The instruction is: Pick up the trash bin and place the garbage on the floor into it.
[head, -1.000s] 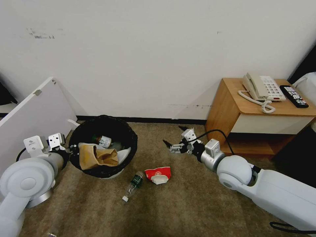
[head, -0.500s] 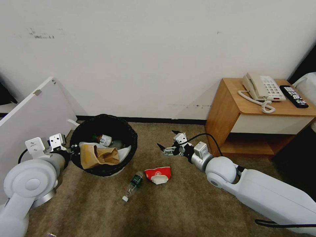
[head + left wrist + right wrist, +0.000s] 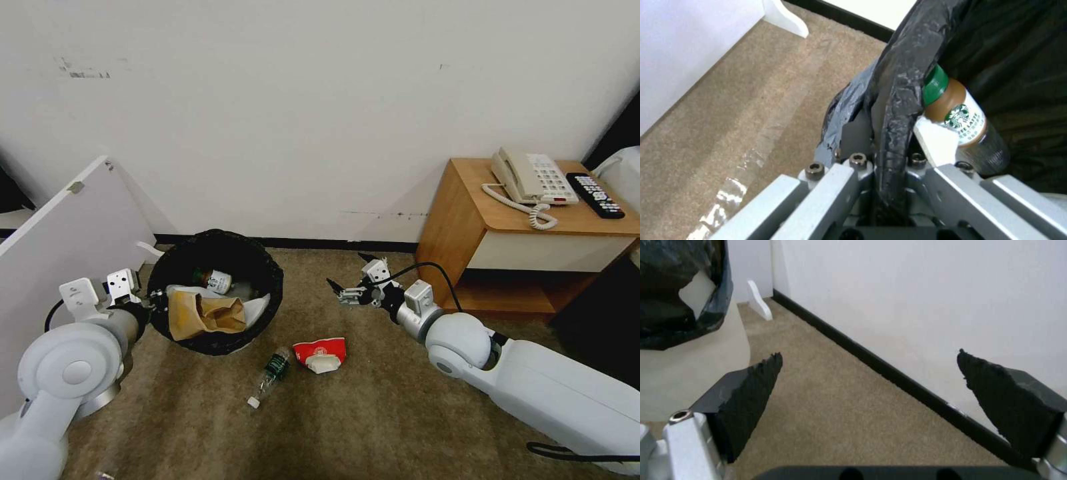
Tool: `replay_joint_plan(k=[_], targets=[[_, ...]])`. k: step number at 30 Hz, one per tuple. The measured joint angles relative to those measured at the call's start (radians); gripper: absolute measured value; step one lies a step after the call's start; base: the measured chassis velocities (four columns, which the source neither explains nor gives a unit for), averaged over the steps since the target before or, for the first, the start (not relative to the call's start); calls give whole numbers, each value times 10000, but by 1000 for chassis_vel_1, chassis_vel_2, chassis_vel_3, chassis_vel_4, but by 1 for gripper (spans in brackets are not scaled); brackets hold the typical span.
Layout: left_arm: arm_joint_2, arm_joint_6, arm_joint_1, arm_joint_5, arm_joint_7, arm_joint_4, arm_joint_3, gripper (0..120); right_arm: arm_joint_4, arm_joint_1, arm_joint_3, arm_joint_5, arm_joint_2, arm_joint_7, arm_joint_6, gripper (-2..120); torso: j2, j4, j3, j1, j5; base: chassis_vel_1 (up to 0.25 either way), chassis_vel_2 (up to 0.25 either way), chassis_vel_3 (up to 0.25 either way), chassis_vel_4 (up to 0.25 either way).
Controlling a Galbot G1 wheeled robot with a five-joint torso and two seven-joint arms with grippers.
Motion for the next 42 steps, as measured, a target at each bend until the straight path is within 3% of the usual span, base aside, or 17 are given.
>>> replay_joint_plan(k=[10, 16, 27, 33, 42], targets=[[36, 3, 185, 114, 57, -122, -145, 1, 161, -129, 89, -23, -102, 122, 31, 100, 0, 2, 0, -1, -1, 0, 0, 0, 0], [-139, 4, 196, 297, 124, -73, -135, 0, -133, -289, -45, -210, -115, -337, -5, 100, 0, -2, 0, 0, -1, 0, 0, 0, 0], [-468, 5, 264, 504, 256, -15, -179, 1, -997, 215, -1142, -91, 587, -1242, -347, 100, 0, 2, 0, 0, 0, 0, 0, 0, 0], [-623, 4, 162, 743, 491, 162, -182, 1, -1608, 835, -1981, 1806, 1271, -1546, -643, 100, 0, 0, 0, 0, -2, 0, 0, 0, 0], [-631, 4, 26, 799, 597, 345, -156, 1, -1899, 1125, -2254, 2527, 1515, -1897, -946, 100, 0, 3, 0, 0, -2, 0, 0, 0, 0]])
